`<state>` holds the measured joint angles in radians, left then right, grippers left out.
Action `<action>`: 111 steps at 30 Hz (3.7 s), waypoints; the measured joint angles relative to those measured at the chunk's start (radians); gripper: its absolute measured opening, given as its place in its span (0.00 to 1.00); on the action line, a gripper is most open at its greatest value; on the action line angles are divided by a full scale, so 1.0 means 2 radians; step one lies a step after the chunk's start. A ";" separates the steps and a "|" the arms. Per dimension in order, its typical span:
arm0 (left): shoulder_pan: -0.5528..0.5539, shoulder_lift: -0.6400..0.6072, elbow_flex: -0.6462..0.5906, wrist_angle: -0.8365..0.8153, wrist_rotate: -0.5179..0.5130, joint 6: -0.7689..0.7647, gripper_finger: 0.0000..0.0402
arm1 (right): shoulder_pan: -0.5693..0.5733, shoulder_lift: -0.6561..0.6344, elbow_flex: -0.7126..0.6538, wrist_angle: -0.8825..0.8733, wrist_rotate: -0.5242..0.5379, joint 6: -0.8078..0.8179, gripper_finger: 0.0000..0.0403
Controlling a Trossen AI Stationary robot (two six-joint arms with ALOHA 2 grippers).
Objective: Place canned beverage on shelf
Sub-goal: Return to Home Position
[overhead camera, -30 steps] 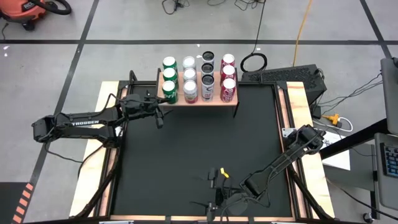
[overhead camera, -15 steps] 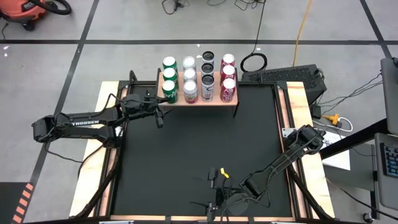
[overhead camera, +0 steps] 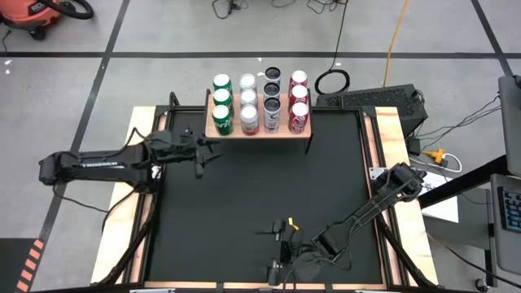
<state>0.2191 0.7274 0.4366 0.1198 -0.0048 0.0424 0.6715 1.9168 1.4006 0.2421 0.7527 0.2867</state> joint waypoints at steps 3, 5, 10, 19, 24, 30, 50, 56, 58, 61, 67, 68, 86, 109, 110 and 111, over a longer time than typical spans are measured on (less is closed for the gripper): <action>-0.027 -0.028 0.000 -0.031 0.000 -0.015 0.52 | -0.005 -0.004 0.000 0.002 -0.014 -0.037 0.95; -0.047 -0.044 0.000 -0.047 0.000 -0.026 0.52 | -0.009 -0.010 0.000 -0.003 -0.025 -0.050 0.95; -0.096 -0.073 0.000 -0.066 0.002 -0.041 0.52 | -0.010 -0.046 0.000 -0.072 -0.025 -0.081 0.90; -0.157 -0.080 0.000 -0.048 -0.004 -0.006 0.45 | -0.010 -0.131 0.000 -0.245 -0.024 -0.115 0.60; -0.167 -0.080 0.000 -0.024 -0.013 0.004 0.28 | -0.010 -0.167 0.000 -0.316 -0.025 -0.123 0.36; -0.167 -0.080 0.000 -0.003 -0.014 -0.004 0.04 | -0.008 -0.185 0.000 -0.352 -0.040 -0.136 0.06; -0.167 -0.079 0.000 -0.001 -0.015 -0.001 0.03 | -0.013 -0.204 -0.034 -0.403 -0.119 -0.177 0.00; -0.167 -0.079 0.000 -0.001 -0.015 -0.001 0.03 | -0.020 -0.300 -0.151 -0.309 -0.142 -0.180 0.00; -0.167 -0.077 0.000 -0.002 -0.015 -0.001 0.03 | -0.023 -0.343 -0.197 -0.271 -0.143 -0.187 0.00; -0.167 -0.071 -0.007 -0.003 -0.015 0.004 0.03 | -0.030 -0.408 -0.266 -0.219 -0.143 -0.195 0.00; -0.167 -0.062 -0.046 0.035 -0.015 0.005 0.03 | -0.049 -0.521 -0.386 -0.131 -0.181 -0.215 0.00; -0.167 -0.062 -0.054 0.050 -0.015 0.004 0.03 | -0.054 -0.537 -0.404 -0.118 -0.192 -0.219 0.00; -0.167 -0.062 -0.136 0.134 -0.058 -0.005 0.03 | -0.128 -0.688 -0.623 0.094 -0.296 -0.246 0.00; -0.167 -0.063 -0.215 0.239 -0.031 -0.001 0.03 | -0.153 -0.692 -0.676 0.139 -0.299 -0.215 0.00; -0.167 -0.063 -0.215 0.235 -0.031 -0.002 0.03 | -0.153 -0.693 -0.676 0.138 -0.299 -0.214 0.00; -0.167 -0.063 -0.215 0.233 -0.031 -0.002 0.03 | -0.153 -0.693 -0.676 0.139 -0.299 -0.213 0.00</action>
<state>-0.1139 0.6018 0.0071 0.5860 -0.0677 0.0388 0.3653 0.5309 0.0482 0.5200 0.1547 -0.1394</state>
